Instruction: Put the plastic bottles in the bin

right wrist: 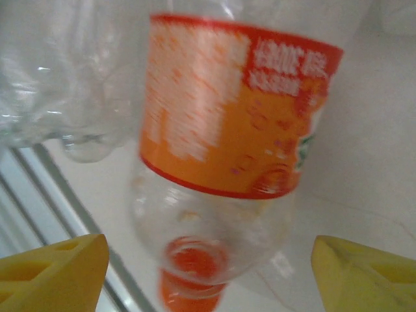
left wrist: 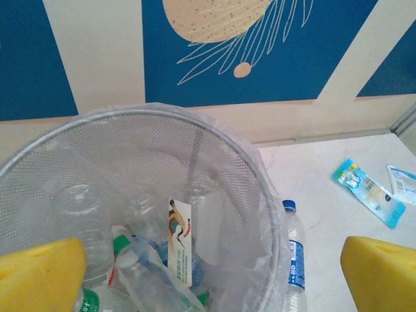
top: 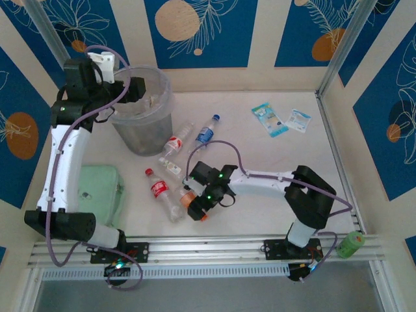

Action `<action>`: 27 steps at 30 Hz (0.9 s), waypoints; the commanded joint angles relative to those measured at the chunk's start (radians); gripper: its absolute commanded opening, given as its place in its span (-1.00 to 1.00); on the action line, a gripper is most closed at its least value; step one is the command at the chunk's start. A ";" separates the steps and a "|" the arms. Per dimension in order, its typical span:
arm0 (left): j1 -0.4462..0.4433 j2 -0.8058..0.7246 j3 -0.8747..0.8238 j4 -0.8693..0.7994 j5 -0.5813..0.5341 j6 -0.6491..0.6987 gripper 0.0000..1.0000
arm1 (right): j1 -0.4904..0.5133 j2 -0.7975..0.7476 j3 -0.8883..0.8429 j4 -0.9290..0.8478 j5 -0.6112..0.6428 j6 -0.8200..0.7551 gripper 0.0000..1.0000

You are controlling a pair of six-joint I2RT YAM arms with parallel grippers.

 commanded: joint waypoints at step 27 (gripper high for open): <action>-0.330 0.018 -0.250 0.521 0.238 -0.486 1.00 | -0.595 -0.538 -0.099 0.337 -0.436 0.168 -0.15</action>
